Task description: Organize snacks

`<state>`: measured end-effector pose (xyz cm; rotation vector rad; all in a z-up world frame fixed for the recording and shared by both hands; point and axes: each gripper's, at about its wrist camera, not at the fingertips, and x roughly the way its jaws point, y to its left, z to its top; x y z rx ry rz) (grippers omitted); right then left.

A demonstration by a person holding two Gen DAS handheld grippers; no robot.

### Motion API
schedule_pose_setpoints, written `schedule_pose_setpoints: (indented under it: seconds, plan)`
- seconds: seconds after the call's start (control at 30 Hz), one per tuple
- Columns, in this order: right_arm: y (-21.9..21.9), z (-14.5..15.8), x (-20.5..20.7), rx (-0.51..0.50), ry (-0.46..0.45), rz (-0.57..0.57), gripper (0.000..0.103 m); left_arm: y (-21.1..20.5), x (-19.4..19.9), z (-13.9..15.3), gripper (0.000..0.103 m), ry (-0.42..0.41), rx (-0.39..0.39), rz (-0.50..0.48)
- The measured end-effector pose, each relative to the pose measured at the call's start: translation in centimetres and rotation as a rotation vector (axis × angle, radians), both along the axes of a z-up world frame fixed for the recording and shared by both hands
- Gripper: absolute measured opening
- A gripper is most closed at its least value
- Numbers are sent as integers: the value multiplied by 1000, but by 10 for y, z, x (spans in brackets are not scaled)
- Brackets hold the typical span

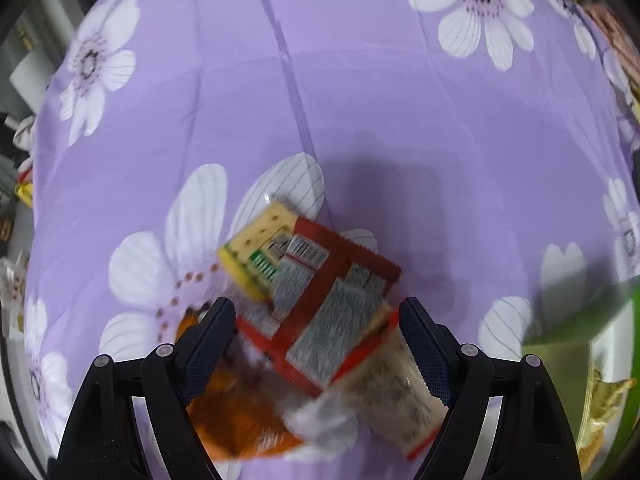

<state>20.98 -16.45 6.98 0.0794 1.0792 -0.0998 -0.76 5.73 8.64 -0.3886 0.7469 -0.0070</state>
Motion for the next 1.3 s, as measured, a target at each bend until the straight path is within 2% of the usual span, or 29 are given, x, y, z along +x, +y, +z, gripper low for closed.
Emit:
schedule_pose_setpoints:
  seconds: [0.07, 0.23, 0.3, 0.37, 0.43, 0.53, 0.7, 0.87, 0.97, 1.03, 1.13, 1.2, 1.3]
  plan:
    - [-2, -7, 5, -3, 7, 3, 84, 0, 2, -1, 101, 6, -11, -2]
    - [13, -25, 20, -89, 87, 156, 84, -2, 5, -3, 101, 23, -25, -23]
    - [15, -27, 19, -83, 59, 171, 83, -3, 4, -3, 101, 25, -18, -27]
    - [15, -26, 15, -56, 37, 166, 72, -3, 4, -3, 101, 25, -22, -30]
    - [18, -24, 7, -71, 29, 195, 62, -3, 4, -4, 101, 28, -27, -34]
    - [22, -24, -12, -34, 71, 231, 57, -4, 6, -6, 101, 41, -22, -35]
    - [23, -29, -62, 19, 102, 265, 57, -4, 5, -6, 101, 44, -15, -29]
    - [15, -30, -117, 169, 143, 245, 57, -10, 4, -9, 101, 60, 1, -47]
    - [15, -31, -143, 141, 142, 253, 57, -14, 3, -10, 101, 65, 3, -62]
    - [8, -32, -151, 149, 129, 236, 58, -18, 1, -10, 101, 65, 9, -79]
    - [-5, -28, -165, 242, 101, 193, 66, -26, -4, -9, 101, 61, 17, -112]
    - [-16, -26, -176, 263, 79, 179, 66, -32, -8, -9, 101, 62, 20, -134]
    - [-42, -21, -189, 323, 19, 135, 66, -47, -13, -10, 100, 68, -2, -222]
